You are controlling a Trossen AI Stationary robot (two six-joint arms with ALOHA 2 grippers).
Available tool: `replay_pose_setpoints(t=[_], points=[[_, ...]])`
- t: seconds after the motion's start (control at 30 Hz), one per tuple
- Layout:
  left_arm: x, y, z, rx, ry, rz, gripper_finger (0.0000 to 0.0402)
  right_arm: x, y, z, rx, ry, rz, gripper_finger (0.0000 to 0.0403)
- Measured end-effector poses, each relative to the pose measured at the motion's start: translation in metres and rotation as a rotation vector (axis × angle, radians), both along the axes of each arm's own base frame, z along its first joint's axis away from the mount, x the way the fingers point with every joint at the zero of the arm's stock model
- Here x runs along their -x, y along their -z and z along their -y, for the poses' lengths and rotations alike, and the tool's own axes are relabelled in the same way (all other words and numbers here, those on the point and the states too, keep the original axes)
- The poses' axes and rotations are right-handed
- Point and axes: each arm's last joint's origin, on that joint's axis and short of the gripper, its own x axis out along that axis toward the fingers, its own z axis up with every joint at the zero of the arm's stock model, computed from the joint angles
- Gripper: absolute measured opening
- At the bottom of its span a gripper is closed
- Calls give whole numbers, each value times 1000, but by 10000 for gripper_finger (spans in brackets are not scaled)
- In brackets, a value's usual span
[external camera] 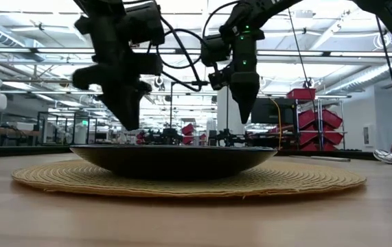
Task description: Set table place
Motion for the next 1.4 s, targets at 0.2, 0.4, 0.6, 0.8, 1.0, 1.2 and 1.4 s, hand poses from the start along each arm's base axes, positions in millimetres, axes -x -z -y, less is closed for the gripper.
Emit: replay_pose_setpoints(t=[0.2, 0.4, 0.6, 0.8, 1.0, 1.2, 1.4], points=[[1, -5, 22, -11, 54, 8, 96, 2, 0, 2, -3, 8, -9, 162], [-6, -3, 28, -81, 47, 51, 96, 3, 0, 4, -3, 16, -8, 160], [-11, 3, 26, -96, 27, 94, 96, 2, 0, 4, 0, 16, -1, 160], [-20, 20, 23, -134, 9, 113, 96, 2, 0, 4, -1, 16, -3, 160], [-27, 33, 17, -131, -4, 112, 96, 3, 0, 4, -4, 17, -10, 160], [-31, 44, 16, -145, -6, 86, 96, 3, 0, 4, -4, 20, -10, 160], [-32, 43, 16, -152, -11, 98, 96, 3, 0, 4, -4, 20, -12, 160]])
